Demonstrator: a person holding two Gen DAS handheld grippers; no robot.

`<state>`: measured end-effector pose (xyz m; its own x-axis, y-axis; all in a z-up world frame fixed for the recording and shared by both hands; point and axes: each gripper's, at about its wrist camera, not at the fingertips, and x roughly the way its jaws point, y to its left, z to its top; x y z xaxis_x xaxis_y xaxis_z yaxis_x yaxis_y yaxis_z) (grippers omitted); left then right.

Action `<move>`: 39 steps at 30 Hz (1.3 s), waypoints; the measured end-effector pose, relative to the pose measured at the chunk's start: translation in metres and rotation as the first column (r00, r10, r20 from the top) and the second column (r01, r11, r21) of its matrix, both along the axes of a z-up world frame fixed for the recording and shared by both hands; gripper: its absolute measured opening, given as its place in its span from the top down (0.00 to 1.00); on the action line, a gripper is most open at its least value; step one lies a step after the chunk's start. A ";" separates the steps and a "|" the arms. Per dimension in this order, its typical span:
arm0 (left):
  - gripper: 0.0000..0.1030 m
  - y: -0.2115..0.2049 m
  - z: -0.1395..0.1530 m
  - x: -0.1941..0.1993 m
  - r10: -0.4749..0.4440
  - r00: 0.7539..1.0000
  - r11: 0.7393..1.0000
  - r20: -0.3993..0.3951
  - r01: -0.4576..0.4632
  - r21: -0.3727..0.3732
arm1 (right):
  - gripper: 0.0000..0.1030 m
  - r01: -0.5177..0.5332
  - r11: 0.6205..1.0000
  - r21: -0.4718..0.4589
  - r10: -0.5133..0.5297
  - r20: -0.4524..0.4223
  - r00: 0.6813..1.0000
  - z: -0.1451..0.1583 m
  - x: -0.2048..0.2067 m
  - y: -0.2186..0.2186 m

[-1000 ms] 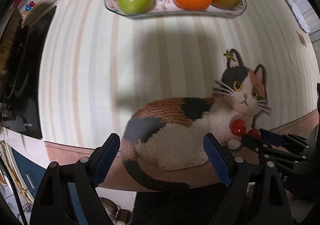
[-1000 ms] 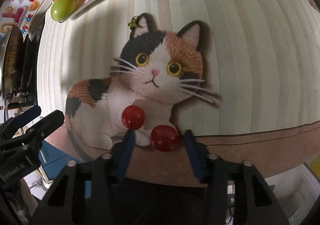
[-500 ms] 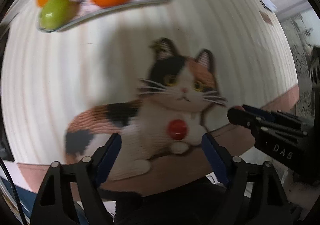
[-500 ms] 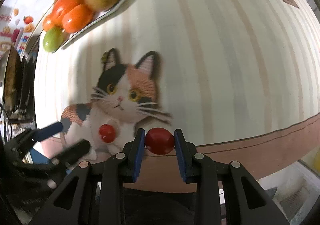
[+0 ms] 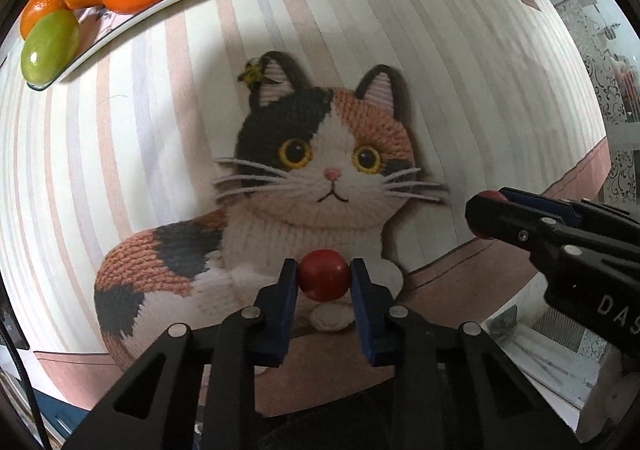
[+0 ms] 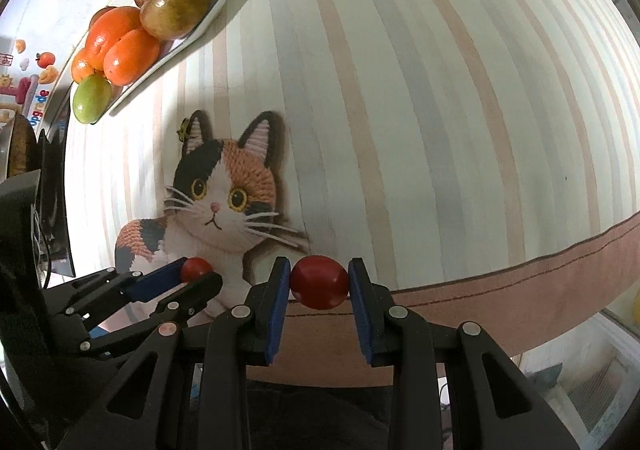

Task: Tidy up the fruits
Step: 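Carry both cherry tomatoes to the plate and open both tools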

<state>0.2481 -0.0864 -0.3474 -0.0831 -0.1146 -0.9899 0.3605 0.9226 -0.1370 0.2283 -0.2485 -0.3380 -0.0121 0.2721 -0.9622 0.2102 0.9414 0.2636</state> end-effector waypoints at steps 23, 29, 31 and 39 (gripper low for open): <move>0.77 0.128 0.090 0.127 0.399 0.913 0.904 0.085 -0.376 -0.206 | 0.69 -0.070 0.983 0.169 0.028 0.240 0.970 0.063 0.117 0.064; 0.77 0.136 0.081 0.166 0.441 0.897 0.877 0.025 -0.425 -0.223 | 0.69 -0.157 0.973 0.168 0.105 0.283 0.953 0.058 0.150 0.105; 0.77 0.148 0.078 0.176 0.458 0.889 0.863 -0.013 -0.448 -0.233 | 0.69 -0.164 0.968 0.191 0.106 0.282 0.954 0.056 0.160 0.113; 0.73 0.156 0.068 0.197 0.522 0.848 0.816 -0.096 -0.529 -0.234 | 0.69 -0.148 0.953 0.265 0.070 0.284 0.956 0.065 0.197 0.119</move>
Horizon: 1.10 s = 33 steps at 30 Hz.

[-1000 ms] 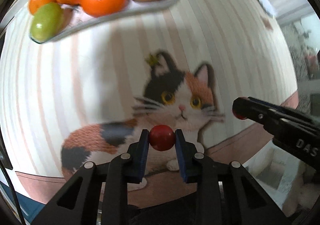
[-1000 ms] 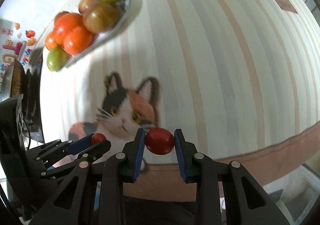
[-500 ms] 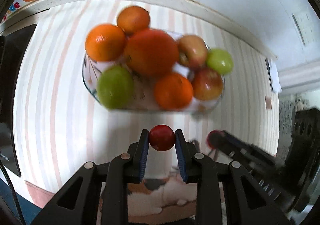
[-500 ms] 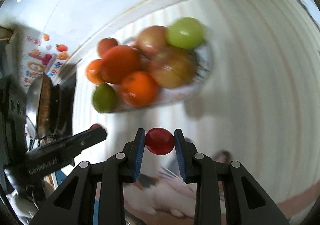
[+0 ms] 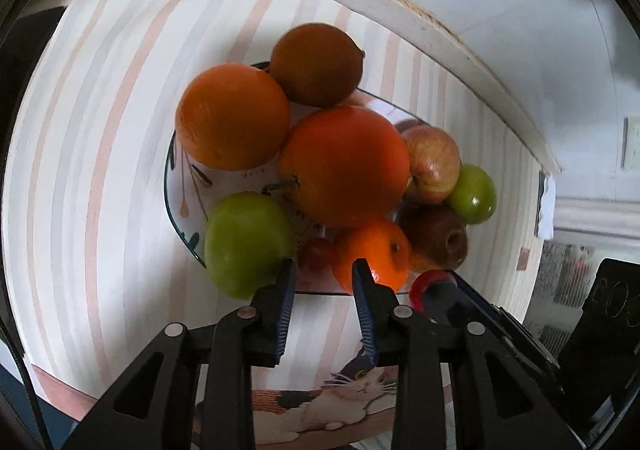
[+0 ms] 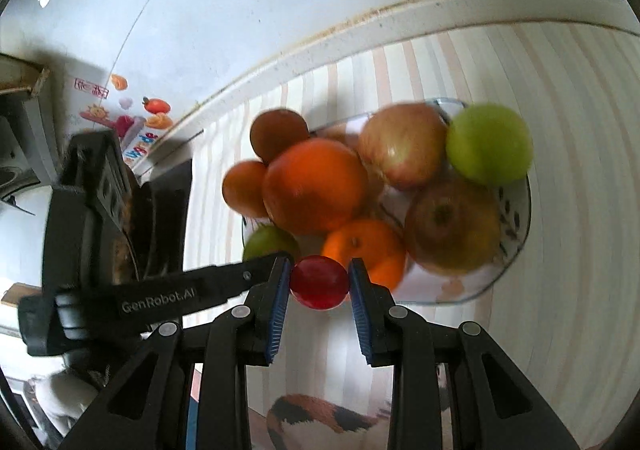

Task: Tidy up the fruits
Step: 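Carry both cherry tomatoes to the plate and open both tools, then raise both tools back from the plate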

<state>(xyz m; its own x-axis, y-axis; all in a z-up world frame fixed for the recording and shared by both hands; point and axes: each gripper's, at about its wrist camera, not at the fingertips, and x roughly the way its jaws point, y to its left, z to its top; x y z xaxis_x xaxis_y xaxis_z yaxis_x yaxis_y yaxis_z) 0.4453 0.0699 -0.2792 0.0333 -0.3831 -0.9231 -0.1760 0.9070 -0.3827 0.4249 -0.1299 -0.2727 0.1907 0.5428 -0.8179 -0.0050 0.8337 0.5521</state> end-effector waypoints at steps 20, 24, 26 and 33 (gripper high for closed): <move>0.18 0.051 0.044 -0.016 0.073 0.983 0.962 0.168 -0.114 0.246 | 0.20 -0.049 0.997 -0.062 0.044 -0.074 0.996 -0.012 0.022 0.027; 0.18 0.049 0.054 -0.030 0.047 0.979 0.946 0.198 -0.108 0.307 | 0.09 -0.038 0.968 -0.247 0.037 -0.010 0.999 0.007 0.011 0.018; 0.18 0.046 0.058 -0.038 0.037 0.977 0.938 0.211 -0.106 0.330 | 0.09 -0.030 0.941 -0.337 0.039 0.019 0.999 0.015 0.004 0.014; 0.18 0.023 0.075 -0.071 -0.039 0.959 0.907 0.279 -0.083 0.412 | 0.06 0.027 0.879 -0.475 0.033 0.117 0.993 0.042 -0.018 -0.005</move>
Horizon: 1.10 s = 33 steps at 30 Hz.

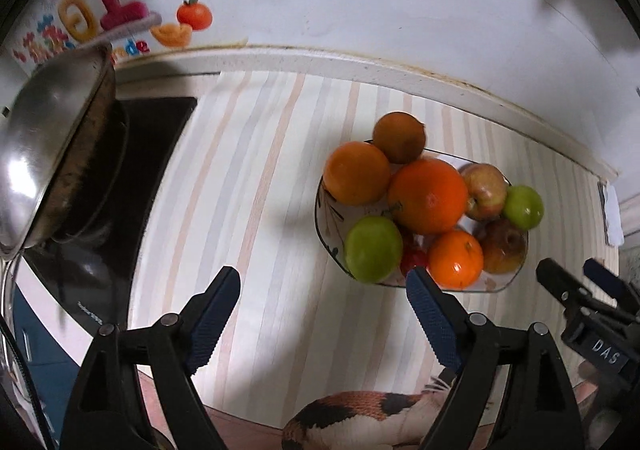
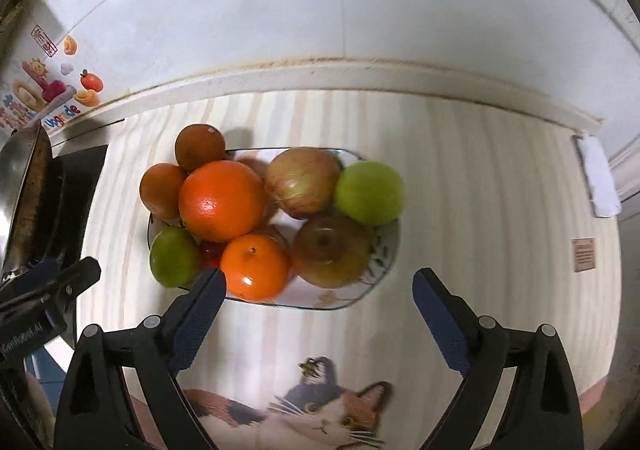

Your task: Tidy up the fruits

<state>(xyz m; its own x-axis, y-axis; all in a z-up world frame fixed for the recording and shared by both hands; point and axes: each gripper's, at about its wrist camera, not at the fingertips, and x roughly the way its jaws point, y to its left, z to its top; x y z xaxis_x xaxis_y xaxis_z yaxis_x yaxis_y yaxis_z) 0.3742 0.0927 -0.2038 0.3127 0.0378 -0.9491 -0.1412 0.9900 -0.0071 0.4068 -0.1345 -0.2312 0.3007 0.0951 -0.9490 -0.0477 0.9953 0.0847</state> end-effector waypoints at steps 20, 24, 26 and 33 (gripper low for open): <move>0.18 -0.015 0.111 -0.127 -0.076 0.965 0.997 0.252 0.066 0.047 | 0.04 0.042 0.999 0.026 -0.047 0.228 0.973 0.124 -0.145 -0.018; 0.18 -0.014 0.133 -0.166 -0.121 0.949 0.992 0.290 0.104 0.073 | 0.04 0.071 0.997 0.033 -0.077 0.275 0.958 0.150 -0.189 -0.017; 0.18 -0.014 0.142 -0.183 -0.139 0.942 0.990 0.304 0.123 0.073 | 0.04 0.080 0.996 0.037 -0.088 0.294 0.952 0.163 -0.212 -0.017; 0.18 -0.020 0.168 -0.236 -0.173 0.921 0.985 0.348 0.158 0.071 | 0.04 0.094 0.995 0.038 -0.102 0.355 0.929 0.202 -0.283 -0.015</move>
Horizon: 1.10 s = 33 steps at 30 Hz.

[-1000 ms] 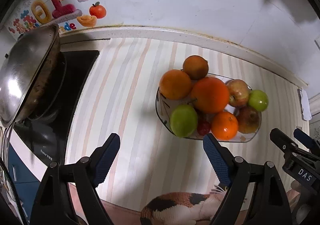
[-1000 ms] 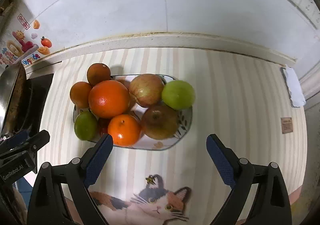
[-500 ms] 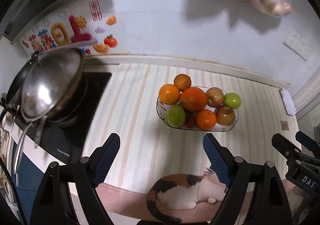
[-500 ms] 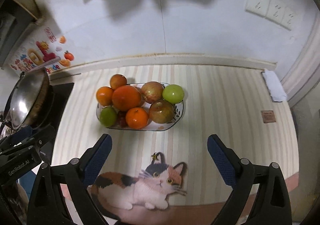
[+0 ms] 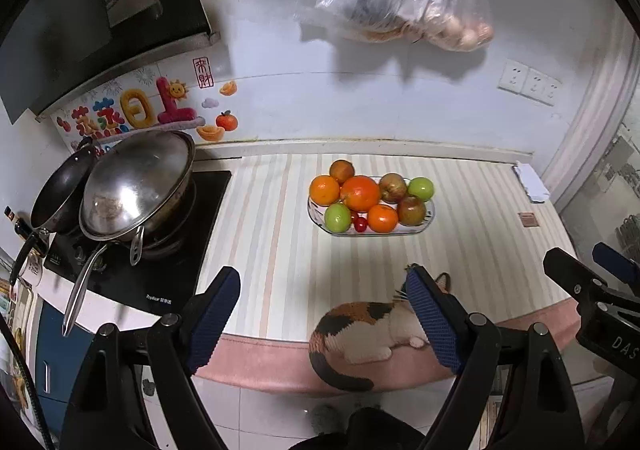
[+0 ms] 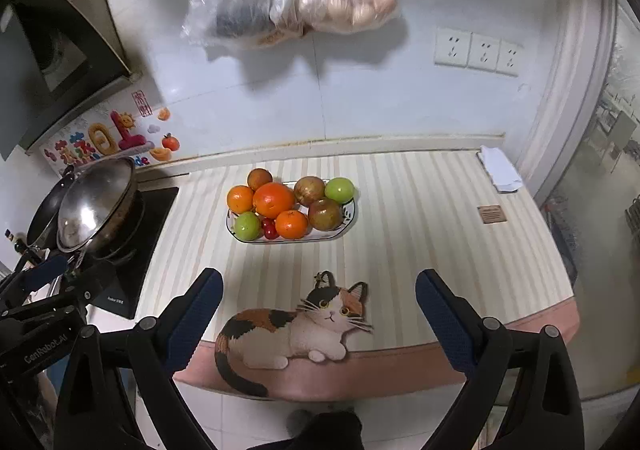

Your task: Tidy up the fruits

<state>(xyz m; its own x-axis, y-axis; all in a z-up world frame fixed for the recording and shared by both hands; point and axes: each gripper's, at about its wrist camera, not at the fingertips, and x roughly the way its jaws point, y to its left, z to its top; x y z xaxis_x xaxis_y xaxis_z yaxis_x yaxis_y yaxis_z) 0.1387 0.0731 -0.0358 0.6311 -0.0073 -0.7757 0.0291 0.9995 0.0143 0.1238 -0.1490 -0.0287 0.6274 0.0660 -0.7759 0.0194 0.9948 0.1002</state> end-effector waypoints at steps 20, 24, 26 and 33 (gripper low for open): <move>0.18 -0.028 0.017 -0.021 0.026 0.998 1.000 0.063 -0.026 0.000 | 0.03 -0.027 1.000 0.003 0.027 0.043 0.999 0.028 -0.033 -0.030; 0.03 -0.030 0.010 -0.002 0.038 0.998 0.999 0.059 -0.038 0.010 | 0.03 -0.025 1.000 0.015 0.025 0.037 0.999 0.017 -0.011 -0.034; 0.03 -0.032 0.006 0.008 0.042 0.997 0.999 0.059 -0.043 0.024 | 0.03 -0.027 0.999 0.023 0.026 0.040 0.999 0.012 0.002 -0.035; 0.01 -0.036 -0.015 0.041 0.055 0.998 0.998 0.010 -0.055 0.033 | 0.03 -0.034 0.999 0.020 0.034 0.017 0.999 -0.005 0.042 -0.030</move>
<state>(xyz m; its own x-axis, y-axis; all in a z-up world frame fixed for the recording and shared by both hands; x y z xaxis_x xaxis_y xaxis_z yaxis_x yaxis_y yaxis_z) 0.1797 0.0366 -0.0506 0.6370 0.0528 -0.7690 -0.0259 0.9986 0.0471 0.1658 -0.1789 -0.0341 0.6376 0.1030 -0.7634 -0.0165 0.9926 0.1202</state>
